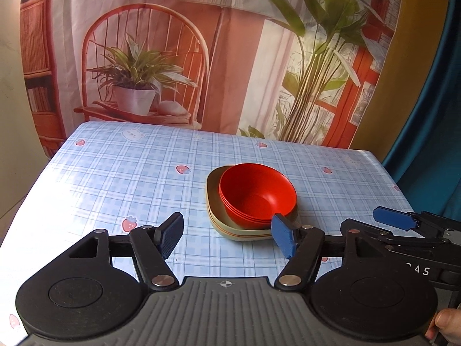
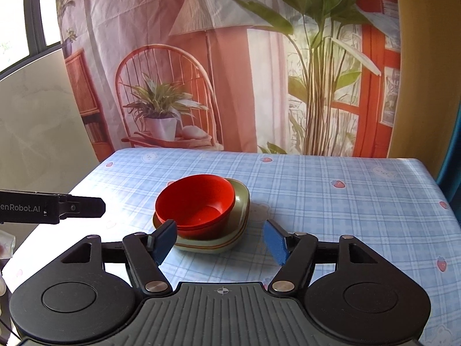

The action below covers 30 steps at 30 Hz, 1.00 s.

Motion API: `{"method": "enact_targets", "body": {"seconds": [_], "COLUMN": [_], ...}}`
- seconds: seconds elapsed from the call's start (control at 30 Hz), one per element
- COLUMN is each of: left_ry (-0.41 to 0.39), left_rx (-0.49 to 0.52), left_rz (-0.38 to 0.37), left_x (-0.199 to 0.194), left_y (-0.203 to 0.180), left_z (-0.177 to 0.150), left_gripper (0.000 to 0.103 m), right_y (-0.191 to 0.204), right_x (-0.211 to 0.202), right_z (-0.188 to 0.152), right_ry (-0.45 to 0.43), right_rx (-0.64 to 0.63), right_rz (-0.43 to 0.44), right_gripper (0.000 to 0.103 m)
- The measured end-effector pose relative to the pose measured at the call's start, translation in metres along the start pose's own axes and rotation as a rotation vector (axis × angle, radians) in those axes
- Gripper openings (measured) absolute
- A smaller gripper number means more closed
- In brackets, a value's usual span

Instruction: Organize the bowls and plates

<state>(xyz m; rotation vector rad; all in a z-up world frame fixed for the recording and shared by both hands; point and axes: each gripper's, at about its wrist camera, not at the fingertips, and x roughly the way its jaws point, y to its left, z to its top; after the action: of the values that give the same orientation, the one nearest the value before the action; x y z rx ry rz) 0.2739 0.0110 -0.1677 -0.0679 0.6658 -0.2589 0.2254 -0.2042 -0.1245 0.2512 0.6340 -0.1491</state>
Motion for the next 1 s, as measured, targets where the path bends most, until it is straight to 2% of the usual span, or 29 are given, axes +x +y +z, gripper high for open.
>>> {"method": "enact_targets", "body": {"seconds": [0.07, 0.13, 0.23, 0.3, 0.47, 0.73, 1.0], "left_ry": [-0.017, -0.04, -0.074, -0.095, -0.139, -0.202, -0.264], "left_rx": [0.003, 0.009, 0.004, -0.001, 0.003, 0.011, 0.02], "left_rz": [0.004, 0.009, 0.009, 0.012, 0.036, 0.087, 0.128], "left_x": [-0.01, -0.021, -0.038, -0.049, -0.076, -0.124, -0.178], "left_y": [-0.001, -0.002, -0.003, -0.002, -0.003, -0.006, -0.018], "left_z": [-0.004, -0.008, -0.013, -0.018, -0.025, -0.025, -0.024], "left_gripper": [0.076, 0.081, 0.091, 0.096, 0.103, 0.103, 0.103], "right_y": [0.003, 0.006, 0.012, 0.015, 0.022, 0.027, 0.034], "right_x": [-0.01, -0.022, -0.038, -0.05, -0.076, -0.122, -0.182], "right_z": [-0.002, -0.005, -0.009, -0.011, -0.016, -0.017, -0.011], "right_ry": [-0.01, -0.023, -0.047, -0.063, -0.086, -0.136, -0.235], "right_rx": [-0.002, -0.008, -0.014, -0.016, -0.008, 0.006, 0.004], "right_rz": [-0.009, -0.022, -0.044, -0.055, -0.067, -0.083, -0.075], "right_gripper": [0.074, 0.085, 0.098, 0.103, 0.103, 0.103, 0.103]}}
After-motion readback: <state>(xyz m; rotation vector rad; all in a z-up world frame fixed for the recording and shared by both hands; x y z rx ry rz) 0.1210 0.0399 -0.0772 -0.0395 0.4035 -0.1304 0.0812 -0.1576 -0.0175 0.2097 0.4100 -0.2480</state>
